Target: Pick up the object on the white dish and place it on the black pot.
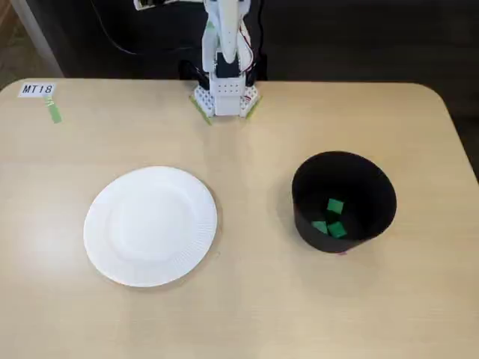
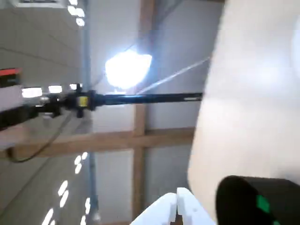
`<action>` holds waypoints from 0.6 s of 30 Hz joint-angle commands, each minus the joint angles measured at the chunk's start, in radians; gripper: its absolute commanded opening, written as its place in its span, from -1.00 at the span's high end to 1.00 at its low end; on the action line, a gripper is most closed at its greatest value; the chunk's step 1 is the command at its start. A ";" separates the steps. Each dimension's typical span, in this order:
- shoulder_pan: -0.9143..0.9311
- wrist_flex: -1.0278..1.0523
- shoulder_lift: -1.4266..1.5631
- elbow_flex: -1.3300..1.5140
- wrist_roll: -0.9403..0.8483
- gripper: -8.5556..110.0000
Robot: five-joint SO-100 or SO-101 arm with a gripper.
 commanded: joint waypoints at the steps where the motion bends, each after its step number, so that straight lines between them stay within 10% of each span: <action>1: 0.015 -0.060 0.052 0.130 -0.031 0.86; 18: 0.067 -0.114 0.393 0.644 -0.031 0.86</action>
